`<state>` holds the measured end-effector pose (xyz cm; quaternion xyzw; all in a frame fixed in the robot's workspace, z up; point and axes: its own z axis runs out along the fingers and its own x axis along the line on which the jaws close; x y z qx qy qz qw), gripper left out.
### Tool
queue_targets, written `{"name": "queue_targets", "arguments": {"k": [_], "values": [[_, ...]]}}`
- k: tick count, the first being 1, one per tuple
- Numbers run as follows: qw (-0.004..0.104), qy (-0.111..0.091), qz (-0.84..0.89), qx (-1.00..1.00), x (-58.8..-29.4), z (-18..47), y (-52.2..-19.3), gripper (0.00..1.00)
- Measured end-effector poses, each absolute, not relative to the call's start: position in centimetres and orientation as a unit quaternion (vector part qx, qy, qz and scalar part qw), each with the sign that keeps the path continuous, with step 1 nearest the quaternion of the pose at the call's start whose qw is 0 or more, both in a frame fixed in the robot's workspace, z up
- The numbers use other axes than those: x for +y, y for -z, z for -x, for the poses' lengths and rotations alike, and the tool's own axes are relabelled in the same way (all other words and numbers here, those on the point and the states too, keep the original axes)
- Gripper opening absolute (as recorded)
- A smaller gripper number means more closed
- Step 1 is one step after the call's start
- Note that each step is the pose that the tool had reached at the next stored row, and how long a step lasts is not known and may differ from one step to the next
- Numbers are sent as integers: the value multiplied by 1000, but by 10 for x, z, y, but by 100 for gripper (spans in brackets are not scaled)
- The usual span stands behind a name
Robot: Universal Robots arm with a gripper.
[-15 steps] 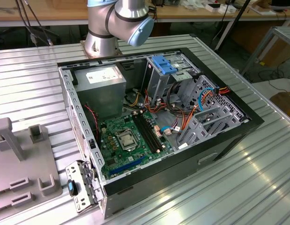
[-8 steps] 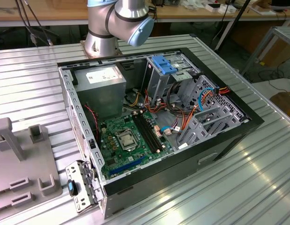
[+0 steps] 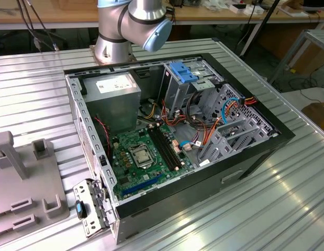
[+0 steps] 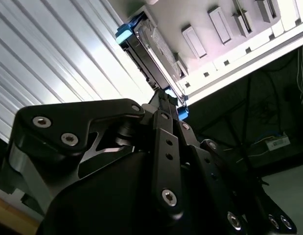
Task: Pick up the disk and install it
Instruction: 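Pick up the disk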
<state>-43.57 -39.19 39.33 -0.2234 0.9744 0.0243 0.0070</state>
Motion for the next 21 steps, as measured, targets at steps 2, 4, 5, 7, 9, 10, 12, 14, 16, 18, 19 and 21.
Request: {"name": "queue_targets", "arguments": {"k": [2,4,5,7,9,10,12,14,16,18,19,21], "values": [[7,-24,241,970,-392,436,-393,11],[6,-25,256,966,-392,436,-393,11],[6,-25,263,964,-392,436,-393,11],[6,-25,274,961,-392,436,-393,11],[5,-25,286,958,-392,436,-393,11],[5,-25,291,956,-392,436,-393,11],[5,-25,303,953,-392,436,-393,11],[5,-25,314,949,-392,436,-393,11],[4,-25,323,946,-392,436,-393,11],[4,-25,333,942,-392,436,-393,11],[4,-25,340,940,-392,436,-393,11],[4,-25,358,934,-392,436,-393,11]]}}
